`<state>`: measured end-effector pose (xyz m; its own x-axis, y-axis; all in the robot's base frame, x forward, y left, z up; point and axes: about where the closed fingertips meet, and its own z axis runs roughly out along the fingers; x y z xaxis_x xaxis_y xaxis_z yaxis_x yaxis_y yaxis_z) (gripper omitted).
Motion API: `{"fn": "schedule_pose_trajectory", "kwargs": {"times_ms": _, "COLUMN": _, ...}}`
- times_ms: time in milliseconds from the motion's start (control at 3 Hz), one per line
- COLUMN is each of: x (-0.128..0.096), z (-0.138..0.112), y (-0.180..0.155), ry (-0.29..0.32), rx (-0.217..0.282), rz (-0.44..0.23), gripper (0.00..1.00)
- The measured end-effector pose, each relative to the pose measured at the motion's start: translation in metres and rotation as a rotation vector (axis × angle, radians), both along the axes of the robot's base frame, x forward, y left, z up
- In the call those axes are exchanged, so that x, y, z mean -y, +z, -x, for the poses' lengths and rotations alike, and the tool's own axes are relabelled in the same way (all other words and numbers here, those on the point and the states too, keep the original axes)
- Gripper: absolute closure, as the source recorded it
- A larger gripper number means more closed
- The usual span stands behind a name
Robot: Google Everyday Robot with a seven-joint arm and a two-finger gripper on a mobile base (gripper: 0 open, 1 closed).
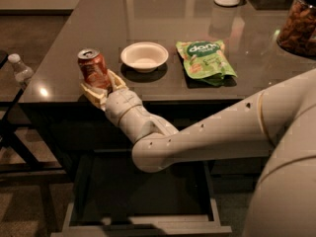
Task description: Pick coke can from middle drawer and place on counter
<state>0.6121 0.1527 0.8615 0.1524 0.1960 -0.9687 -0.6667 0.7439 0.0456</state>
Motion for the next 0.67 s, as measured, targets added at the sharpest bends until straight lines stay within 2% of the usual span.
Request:
{"fn": "schedule_pose_trajectory", "kwargs": {"times_ms": 333, "x": 0.0057, "z": 0.0018, "y": -0.0042, "ry": -0.012, "rx": -0.015, "rz": -0.035, "gripper": 1.00}}
{"fn": "schedule_pose_trajectory", "kwargs": {"times_ms": 667, "x": 0.0056, "z": 0.0018, "y": -0.0035, "ry": -0.012, "rx": -0.015, "rz": -0.035, "gripper": 0.85}}
